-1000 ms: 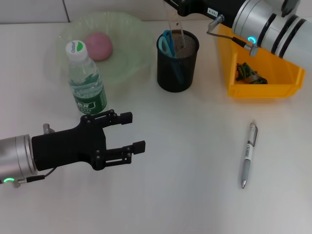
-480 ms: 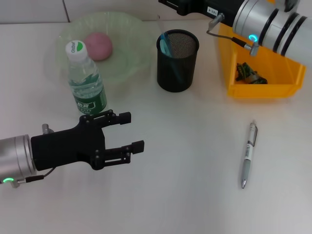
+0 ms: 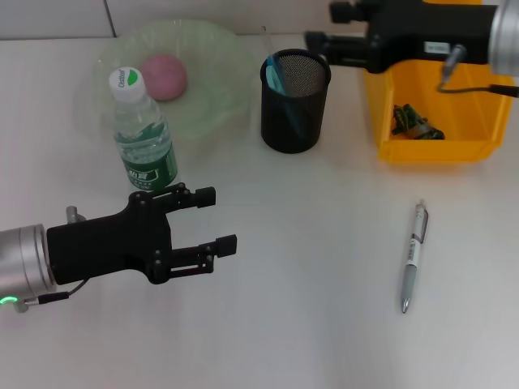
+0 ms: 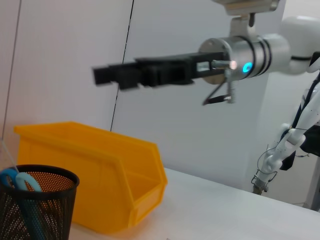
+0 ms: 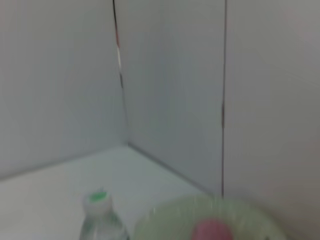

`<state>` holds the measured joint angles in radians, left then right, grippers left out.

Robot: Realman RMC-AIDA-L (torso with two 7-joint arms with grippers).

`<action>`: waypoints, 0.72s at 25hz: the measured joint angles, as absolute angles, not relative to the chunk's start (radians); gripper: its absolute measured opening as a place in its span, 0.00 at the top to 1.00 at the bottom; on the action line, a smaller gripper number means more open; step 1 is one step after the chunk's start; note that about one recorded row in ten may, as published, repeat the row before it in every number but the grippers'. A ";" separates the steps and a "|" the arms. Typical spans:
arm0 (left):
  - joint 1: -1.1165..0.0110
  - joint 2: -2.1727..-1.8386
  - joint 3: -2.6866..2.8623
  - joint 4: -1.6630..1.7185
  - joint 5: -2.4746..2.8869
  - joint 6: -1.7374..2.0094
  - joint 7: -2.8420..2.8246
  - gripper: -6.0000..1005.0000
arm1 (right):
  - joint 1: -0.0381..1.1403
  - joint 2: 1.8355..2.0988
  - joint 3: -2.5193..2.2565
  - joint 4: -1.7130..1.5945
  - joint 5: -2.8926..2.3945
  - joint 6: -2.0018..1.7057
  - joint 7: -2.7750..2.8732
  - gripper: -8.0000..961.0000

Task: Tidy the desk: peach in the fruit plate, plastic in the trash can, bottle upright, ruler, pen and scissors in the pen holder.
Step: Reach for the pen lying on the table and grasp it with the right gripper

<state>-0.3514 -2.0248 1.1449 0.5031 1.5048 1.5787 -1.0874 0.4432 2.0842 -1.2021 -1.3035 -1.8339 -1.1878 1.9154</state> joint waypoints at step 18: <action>-0.358 -2.022 1.148 0.505 1.505 1.582 -1.089 0.22 | 0.540 2.078 -1.002 -1.637 -2.452 -1.975 2.447 0.37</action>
